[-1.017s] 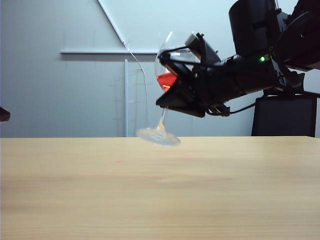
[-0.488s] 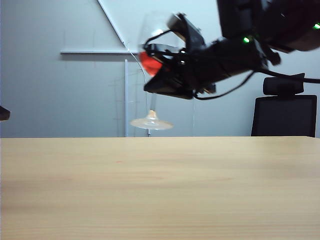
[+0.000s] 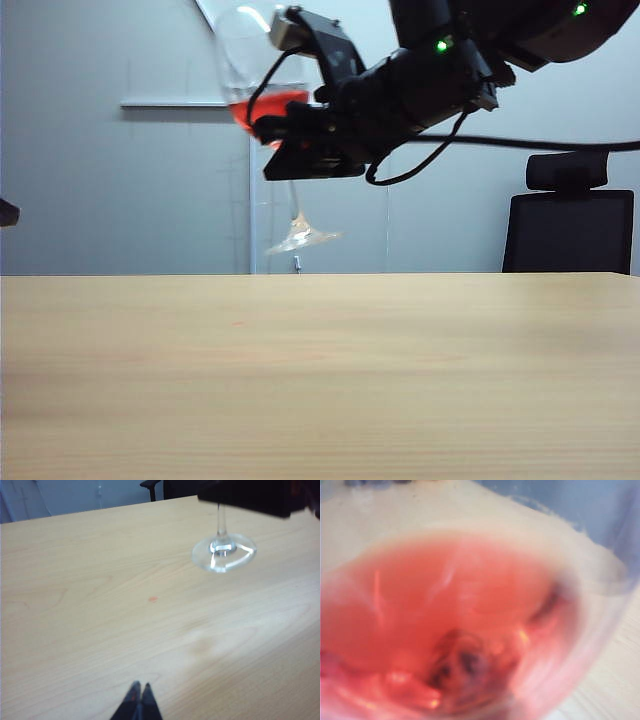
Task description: Gently pick up the goblet, rotate it counterclockwise for two full turns (viewing from above), and then place it back on the table.
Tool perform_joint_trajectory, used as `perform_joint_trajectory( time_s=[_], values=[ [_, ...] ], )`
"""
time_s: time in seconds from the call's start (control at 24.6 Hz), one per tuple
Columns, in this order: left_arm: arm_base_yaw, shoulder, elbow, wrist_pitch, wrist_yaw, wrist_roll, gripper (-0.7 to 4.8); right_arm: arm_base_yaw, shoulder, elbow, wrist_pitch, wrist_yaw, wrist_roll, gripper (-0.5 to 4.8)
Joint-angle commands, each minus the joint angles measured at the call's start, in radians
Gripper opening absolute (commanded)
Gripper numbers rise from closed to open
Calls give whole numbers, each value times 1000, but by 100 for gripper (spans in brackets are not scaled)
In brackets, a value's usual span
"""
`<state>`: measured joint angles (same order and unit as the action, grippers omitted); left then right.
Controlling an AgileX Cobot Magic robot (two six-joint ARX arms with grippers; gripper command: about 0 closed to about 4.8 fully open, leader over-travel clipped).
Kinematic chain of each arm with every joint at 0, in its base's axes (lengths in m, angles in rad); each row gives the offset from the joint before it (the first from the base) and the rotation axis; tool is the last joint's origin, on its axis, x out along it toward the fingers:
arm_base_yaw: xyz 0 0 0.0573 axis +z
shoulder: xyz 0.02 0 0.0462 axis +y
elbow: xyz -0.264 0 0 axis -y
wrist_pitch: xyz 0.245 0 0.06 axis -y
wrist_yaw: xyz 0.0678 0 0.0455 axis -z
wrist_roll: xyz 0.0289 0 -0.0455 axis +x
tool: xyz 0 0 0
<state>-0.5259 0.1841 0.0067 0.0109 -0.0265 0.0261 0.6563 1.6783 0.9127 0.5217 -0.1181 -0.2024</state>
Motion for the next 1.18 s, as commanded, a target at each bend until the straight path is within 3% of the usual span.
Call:
perform_joint_trajectory(
  time_s=[0.04,0.28,0.53,0.69,0.89,1.18],
  values=[
    [1,-1,2,12,4,0,-5,4,-12,7,56,-23,-7,-9],
    [1,-1,2,12,4,0,-5,3,-12,-23,163,-88,42,-9],
    [1,-1,2,12,4,0,-5,3,-12,-171,469,-151,227,-9],
    [1,-1,2,12,4,0,-5,-15,-12,-286,643,-146,419,-9],
    [1,-1,2,12,4,0,-5,-55,-12,-323,622,-111,527,-9],
    [1,-1,2,12,4,0,-5,-106,-11,-287,433,-105,573,-9]
  ],
)
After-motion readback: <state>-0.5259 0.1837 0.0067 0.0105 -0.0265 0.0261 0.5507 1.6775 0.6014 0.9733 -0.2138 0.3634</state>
